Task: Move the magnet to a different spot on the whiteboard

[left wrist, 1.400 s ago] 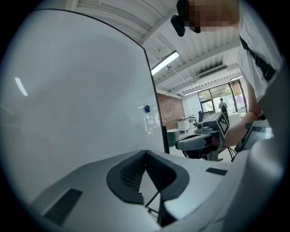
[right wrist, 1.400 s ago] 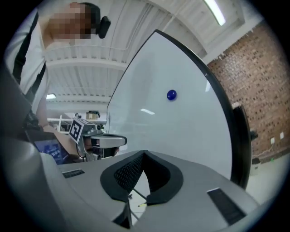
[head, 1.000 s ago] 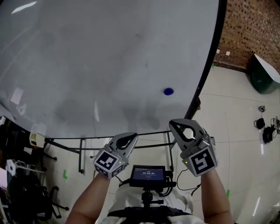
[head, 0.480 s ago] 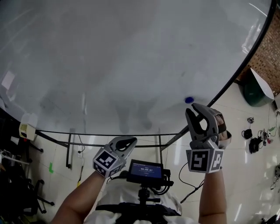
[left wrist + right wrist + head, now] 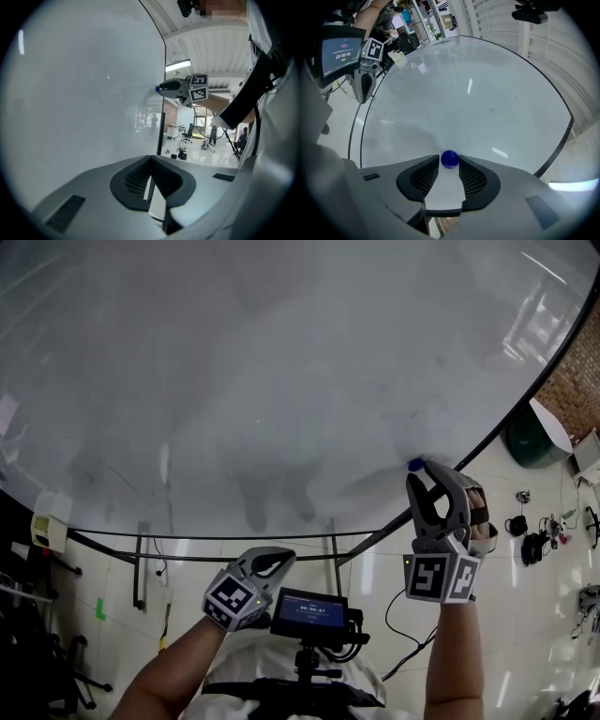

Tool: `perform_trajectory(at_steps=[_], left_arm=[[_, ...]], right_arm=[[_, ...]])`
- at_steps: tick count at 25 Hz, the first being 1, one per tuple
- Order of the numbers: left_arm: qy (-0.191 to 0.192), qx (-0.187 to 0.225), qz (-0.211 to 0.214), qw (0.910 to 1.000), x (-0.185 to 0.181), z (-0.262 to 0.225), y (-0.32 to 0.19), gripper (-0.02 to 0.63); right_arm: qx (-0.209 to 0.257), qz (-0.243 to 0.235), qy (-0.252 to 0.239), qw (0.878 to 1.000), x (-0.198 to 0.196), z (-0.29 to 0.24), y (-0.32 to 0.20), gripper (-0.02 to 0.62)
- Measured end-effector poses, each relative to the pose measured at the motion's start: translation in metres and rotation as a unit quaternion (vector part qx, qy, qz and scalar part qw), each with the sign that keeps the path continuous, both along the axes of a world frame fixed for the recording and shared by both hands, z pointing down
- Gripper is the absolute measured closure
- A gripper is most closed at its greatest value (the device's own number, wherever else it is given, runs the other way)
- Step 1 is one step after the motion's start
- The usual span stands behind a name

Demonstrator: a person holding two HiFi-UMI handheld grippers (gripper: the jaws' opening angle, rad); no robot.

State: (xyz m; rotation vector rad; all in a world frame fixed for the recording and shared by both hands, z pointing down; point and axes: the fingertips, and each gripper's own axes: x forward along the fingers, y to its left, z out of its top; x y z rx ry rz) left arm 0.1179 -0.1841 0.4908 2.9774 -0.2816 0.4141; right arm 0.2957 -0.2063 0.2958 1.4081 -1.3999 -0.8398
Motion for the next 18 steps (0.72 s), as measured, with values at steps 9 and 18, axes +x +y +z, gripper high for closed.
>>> perform_trajectory(at_steps=[9, 18], left_arm=[[0.005, -0.021, 0.016, 0.9996, -0.026, 0.021, -0.024, 0.575], [-0.001, -0.01, 0.031, 0.9995, -0.034, 0.016, -0.04, 0.575]], right_arm=[[0.006, 0.04, -0.006, 0.999, -0.014, 0.004, -0.023, 0.434], [0.028, 0.066, -0.003, 0.997, -0.013, 0.005, -0.025, 0.448]])
